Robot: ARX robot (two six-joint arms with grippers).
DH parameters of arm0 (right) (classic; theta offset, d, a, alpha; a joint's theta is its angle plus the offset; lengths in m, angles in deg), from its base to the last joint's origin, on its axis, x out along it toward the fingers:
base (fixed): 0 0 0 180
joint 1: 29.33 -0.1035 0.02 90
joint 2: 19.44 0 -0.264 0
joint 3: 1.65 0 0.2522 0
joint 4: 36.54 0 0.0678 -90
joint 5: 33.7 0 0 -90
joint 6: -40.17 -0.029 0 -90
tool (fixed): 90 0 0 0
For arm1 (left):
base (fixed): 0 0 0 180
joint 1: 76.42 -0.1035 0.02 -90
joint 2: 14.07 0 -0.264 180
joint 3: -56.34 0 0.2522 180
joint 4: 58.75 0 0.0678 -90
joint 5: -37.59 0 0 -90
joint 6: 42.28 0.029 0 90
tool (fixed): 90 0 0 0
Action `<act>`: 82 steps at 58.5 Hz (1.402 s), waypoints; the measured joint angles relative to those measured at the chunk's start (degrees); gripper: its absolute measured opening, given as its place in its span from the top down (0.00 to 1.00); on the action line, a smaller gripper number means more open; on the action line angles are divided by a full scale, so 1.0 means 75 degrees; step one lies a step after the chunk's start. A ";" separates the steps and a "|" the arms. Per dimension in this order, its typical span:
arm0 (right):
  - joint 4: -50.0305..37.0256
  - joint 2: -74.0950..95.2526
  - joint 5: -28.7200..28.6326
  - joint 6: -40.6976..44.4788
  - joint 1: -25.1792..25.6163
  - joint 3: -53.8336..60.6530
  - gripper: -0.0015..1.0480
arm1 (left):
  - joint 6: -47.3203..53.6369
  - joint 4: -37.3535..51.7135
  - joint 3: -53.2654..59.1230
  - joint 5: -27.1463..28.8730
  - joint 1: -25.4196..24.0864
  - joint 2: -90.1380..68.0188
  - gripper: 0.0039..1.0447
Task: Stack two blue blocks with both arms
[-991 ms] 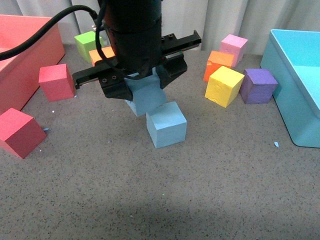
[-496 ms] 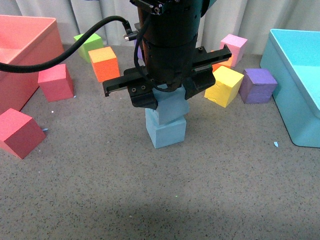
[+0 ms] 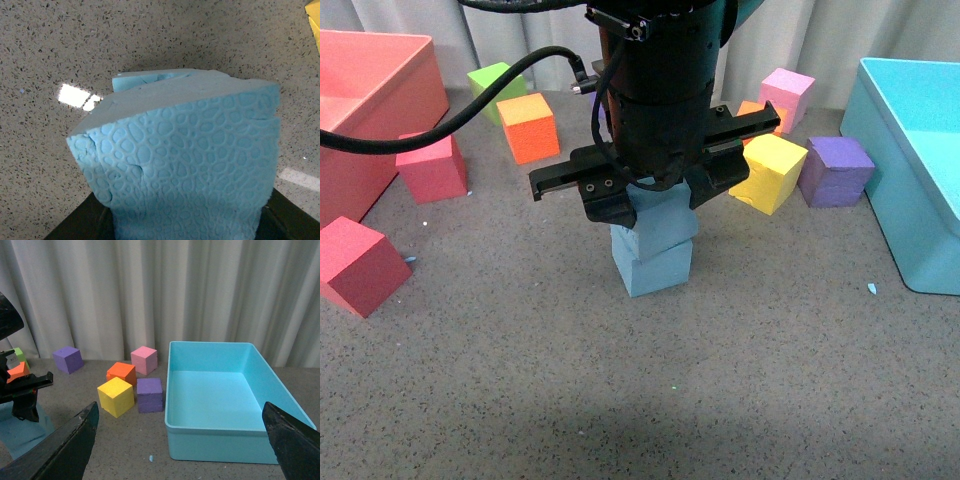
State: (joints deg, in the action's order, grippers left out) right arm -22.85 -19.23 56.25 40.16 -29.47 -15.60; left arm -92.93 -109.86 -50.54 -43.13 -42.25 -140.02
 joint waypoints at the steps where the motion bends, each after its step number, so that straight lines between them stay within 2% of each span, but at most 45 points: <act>1: 0.0000 0.0000 0.0000 0.0000 0.0000 0.0000 0.09 | 0.0003 -0.0012 -0.0015 0.0000 0.0000 -0.0003 0.55; 15: 0.0000 0.0000 0.0000 -0.0003 0.0000 0.0000 0.09 | 0.0009 -0.0050 -0.0099 -0.0055 -0.0006 -0.0055 0.55; 35: 0.0000 0.0000 0.0000 0.0000 0.0000 0.0000 0.09 | 0.0163 -0.0055 -0.0114 0.0006 -0.0047 -0.0055 0.05; 52: 0.0000 0.0000 0.0000 0.0000 0.0000 0.0000 0.09 | 0.0321 0.0137 0.0210 0.0105 -0.0154 0.0501 0.06; 60: 0.0000 0.0000 0.0000 0.0000 0.0000 0.0000 0.09 | 0.0653 0.0764 0.0557 0.0163 -0.0216 0.0979 0.06; 61: 0.0000 0.0000 0.0000 0.0000 0.0000 0.0000 0.09 | 0.0807 0.1026 0.0670 0.0370 -0.0210 0.1023 0.07; 65: 0.0000 0.0000 -0.0006 0.0000 0.0000 0.0000 0.09 | 0.2212 0.3465 0.2022 0.1769 -0.0265 0.1478 0.18; 67: 0.0000 0.0000 -0.0006 0.0000 0.0000 0.0000 0.09 | 0.3220 0.5080 0.3121 0.2305 -0.0364 0.1827 0.24; 75: 0.0000 0.0000 0.0020 -0.0003 0.0000 0.0000 0.09 | 0.5450 0.9795 0.6117 0.2183 -0.0935 0.2763 0.45; 76: 0.0000 0.0000 0.0020 0.0000 0.0000 0.0000 0.09 | 0.5560 0.9987 0.6213 0.2157 -0.0985 0.2798 0.47; 79: 0.0000 0.0000 0.0015 -0.0003 0.0000 0.0000 0.09 | 0.6067 1.2400 0.7294 0.1900 -0.1285 0.3346 0.57; 82: 0.0000 0.0000 0.0015 0.0000 0.0000 0.0000 0.09 | 0.6225 1.3123 0.7732 0.1757 -0.1486 0.3783 0.64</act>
State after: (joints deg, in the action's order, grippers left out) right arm -22.85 -19.23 56.36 40.16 -29.47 -15.60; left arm -46.24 -11.43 7.44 -29.95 -53.40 -111.65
